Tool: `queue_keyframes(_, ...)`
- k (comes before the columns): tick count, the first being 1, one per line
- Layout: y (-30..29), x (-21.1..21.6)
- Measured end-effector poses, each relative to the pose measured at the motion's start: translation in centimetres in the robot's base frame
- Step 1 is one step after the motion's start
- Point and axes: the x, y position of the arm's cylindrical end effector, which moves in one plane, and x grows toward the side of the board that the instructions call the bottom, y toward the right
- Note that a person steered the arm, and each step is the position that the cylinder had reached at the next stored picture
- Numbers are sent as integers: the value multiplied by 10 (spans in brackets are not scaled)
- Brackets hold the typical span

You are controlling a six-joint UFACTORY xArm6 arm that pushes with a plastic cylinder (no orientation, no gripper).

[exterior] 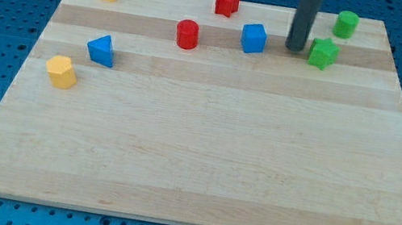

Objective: Place the green star below the red circle

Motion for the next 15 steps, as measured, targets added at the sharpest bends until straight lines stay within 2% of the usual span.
queue_keyframes(1, 31, 25)
queue_keyframes(3, 71, 34)
queue_keyframes(5, 71, 34)
queue_keyframes(6, 70, 79)
queue_keyframes(7, 124, 99)
queue_keyframes(8, 191, 78)
queue_keyframes(9, 211, 53)
queue_keyframes(10, 197, 38)
queue_keyframes(12, 116, 35)
queue_keyframes(13, 141, 24)
queue_keyframes(14, 150, -8)
queue_keyframes(15, 115, -10)
